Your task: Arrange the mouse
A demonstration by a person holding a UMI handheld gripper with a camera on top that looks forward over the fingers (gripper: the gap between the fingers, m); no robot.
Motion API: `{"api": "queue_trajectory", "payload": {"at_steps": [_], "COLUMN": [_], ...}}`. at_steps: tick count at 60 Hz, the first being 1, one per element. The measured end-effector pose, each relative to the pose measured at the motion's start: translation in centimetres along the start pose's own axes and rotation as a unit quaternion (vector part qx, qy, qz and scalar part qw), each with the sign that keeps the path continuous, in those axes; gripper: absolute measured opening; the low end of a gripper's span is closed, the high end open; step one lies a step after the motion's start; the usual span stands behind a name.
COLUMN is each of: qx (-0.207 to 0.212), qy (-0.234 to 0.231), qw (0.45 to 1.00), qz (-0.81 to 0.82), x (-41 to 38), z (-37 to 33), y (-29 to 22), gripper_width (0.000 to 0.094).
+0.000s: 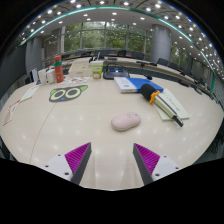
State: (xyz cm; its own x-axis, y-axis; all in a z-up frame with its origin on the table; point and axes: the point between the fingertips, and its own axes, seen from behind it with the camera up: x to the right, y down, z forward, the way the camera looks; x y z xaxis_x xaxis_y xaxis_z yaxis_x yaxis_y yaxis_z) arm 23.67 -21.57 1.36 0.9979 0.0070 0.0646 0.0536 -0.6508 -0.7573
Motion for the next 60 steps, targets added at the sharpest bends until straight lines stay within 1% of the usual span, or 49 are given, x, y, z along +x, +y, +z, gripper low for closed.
{"api": "queue_trajectory", "payload": {"at_steps": [7, 13, 16, 25, 29, 32, 35, 40, 42, 44, 50, 55, 59, 60], "qx": [0.003, -0.004, 0.003, 0.003, 0.000, -0.002, -0.002, 0.001, 0.003, 0.003, -0.003, -0.006, -0.013, -0.014], "qy": [-0.009, -0.021, -0.020, -0.029, -0.025, -0.018, -0.010, 0.006, 0.007, 0.013, 0.027, 0.031, 0.034, 0.036], "qw": [1.000, 0.999, 0.999, 0.998, 0.999, 0.999, 0.999, 1.000, 1.000, 0.999, 0.999, 0.999, 0.998, 0.998], "qz": [0.019, 0.036, 0.037, 0.049, 0.044, 0.038, 0.031, 0.027, 0.031, 0.033, 0.041, 0.043, 0.045, 0.046], "x": [1.9, 2.4, 2.6, 2.5, 2.5, 2.6, 2.8, 3.0, 2.9, 3.0, 3.2, 3.1, 3.1, 3.1], "z": [4.4, 7.4, 8.3, 10.7, 11.7, 12.3, 12.8, 13.4, 13.6, 13.8, 14.1, 14.1, 14.2, 14.1], "y": [-1.9, -3.0, -4.1, -6.2, -6.8, -7.2, -7.4, -8.0, -8.1, -8.2, -8.4, -8.5, -8.7, -8.7], "gripper_width": [0.0850, 0.0848, 0.0851, 0.0845, 0.0844, 0.0825, 0.0772, 0.0639, 0.0574, 0.0488, 0.0448, 0.0391, 0.0367, 0.0347]}}
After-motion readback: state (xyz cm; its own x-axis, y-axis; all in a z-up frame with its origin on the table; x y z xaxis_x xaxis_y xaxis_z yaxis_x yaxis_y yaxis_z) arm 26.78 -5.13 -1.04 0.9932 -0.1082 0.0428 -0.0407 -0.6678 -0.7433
